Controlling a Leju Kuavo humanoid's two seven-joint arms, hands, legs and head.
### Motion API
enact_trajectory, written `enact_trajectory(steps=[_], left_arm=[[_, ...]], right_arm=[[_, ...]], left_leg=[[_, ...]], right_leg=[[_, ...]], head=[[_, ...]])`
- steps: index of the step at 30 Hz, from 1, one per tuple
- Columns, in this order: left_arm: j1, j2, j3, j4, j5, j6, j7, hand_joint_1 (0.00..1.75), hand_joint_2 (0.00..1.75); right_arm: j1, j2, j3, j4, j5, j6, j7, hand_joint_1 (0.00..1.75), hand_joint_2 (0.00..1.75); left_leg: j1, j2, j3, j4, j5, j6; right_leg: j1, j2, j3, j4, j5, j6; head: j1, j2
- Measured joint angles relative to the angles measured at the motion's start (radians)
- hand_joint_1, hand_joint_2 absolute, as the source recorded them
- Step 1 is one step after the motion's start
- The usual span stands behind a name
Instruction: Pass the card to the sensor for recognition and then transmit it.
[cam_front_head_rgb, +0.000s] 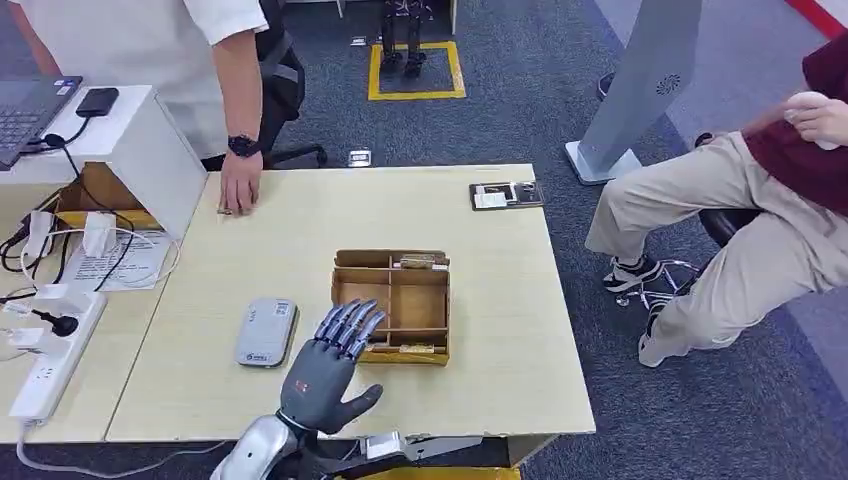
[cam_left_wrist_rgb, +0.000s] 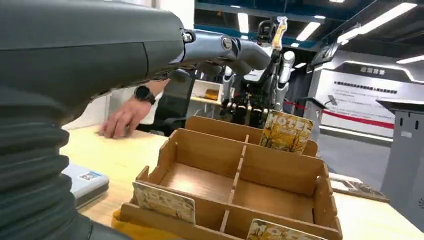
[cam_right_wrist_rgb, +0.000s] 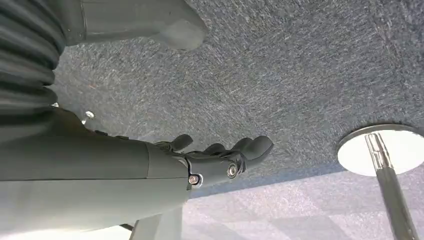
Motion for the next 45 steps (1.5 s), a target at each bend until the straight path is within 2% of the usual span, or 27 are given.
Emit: enact_trajectory(steps=[6, 12, 30, 31, 32, 33, 34, 35, 45], left_arm=[[-0.041, 0.022, -0.011, 0.001, -0.083, -0.092, 0.103, 0.00, 1.75], [-0.077, 0.042, -0.028, 0.005, -0.105, -0.155, 0.152, 0.00, 1.75], [-0.140, 0.060, -0.066, 0.033, -0.096, -0.218, 0.201, 0.00, 1.75], [-0.142, 0.060, -0.067, 0.035, -0.095, -0.219, 0.202, 0.03, 1.75], [-0.142, 0.060, -0.069, 0.037, -0.095, -0.220, 0.202, 0.44, 1.75], [-0.144, 0.060, -0.073, 0.040, -0.094, -0.221, 0.202, 1.12, 1.75], [-0.145, 0.060, -0.075, 0.043, -0.093, -0.223, 0.202, 1.47, 1.75], [-0.147, 0.060, -0.076, 0.046, -0.092, -0.225, 0.202, 1.52, 1.75], [-0.153, 0.061, -0.078, 0.055, -0.088, -0.234, 0.203, 1.47, 1.75]], right_arm=[[0.001, 0.000, 0.000, -0.002, 0.001, 0.000, 0.011, 0.00, 1.75], [0.003, 0.000, 0.000, -0.008, 0.000, 0.000, 0.011, 0.00, 1.75], [0.004, 0.001, 0.000, -0.012, 0.011, 0.000, 0.021, 0.00, 1.75], [0.004, 0.001, 0.000, -0.012, 0.011, 0.000, 0.021, 0.00, 1.75], [0.004, 0.001, 0.000, -0.012, 0.011, 0.000, 0.021, 0.00, 1.75], [0.004, 0.001, 0.000, -0.012, 0.011, 0.000, 0.021, 0.00, 1.75], [0.004, 0.001, 0.000, -0.012, 0.011, 0.000, 0.021, 0.00, 1.75], [0.004, 0.001, 0.000, -0.012, 0.013, 0.000, 0.021, 0.00, 1.75], [0.004, 0.001, 0.000, -0.013, 0.017, 0.000, 0.021, 0.00, 1.75]], left_leg=[[0.000, 0.000, 0.000, 0.000, 0.000, 0.000], [0.000, 0.000, 0.000, 0.000, 0.000, 0.000], [0.000, 0.000, 0.000, 0.000, 0.000, 0.000], [0.000, 0.000, 0.000, 0.000, 0.000, 0.000], [0.000, 0.000, 0.000, 0.000, 0.000, 0.000], [0.000, 0.000, 0.000, 0.000, 0.000, 0.000], [0.000, 0.000, 0.000, 0.000, 0.000, 0.000], [0.000, 0.000, 0.000, 0.000, 0.000, 0.000], [0.000, 0.000, 0.000, 0.000, 0.000, 0.000]], right_leg=[[0.000, 0.000, 0.000, 0.000, 0.000, 0.000], [0.000, 0.000, 0.000, 0.000, 0.000, 0.000], [0.000, 0.000, 0.000, 0.000, 0.000, 0.000], [0.000, 0.000, 0.000, 0.000, 0.000, 0.000], [0.000, 0.000, 0.000, 0.000, 0.000, 0.000], [0.000, 0.000, 0.000, 0.000, 0.000, 0.000], [0.000, 0.000, 0.000, 0.000, 0.000, 0.000], [0.000, 0.000, 0.000, 0.000, 0.000, 0.000], [0.000, 0.000, 0.000, 0.000, 0.000, 0.000]], head=[[0.000, 0.000], [0.000, 0.000], [0.000, 0.000], [0.000, 0.000], [0.000, 0.000], [0.000, 0.000], [0.000, 0.000], [0.000, 0.000], [0.000, 0.000]])
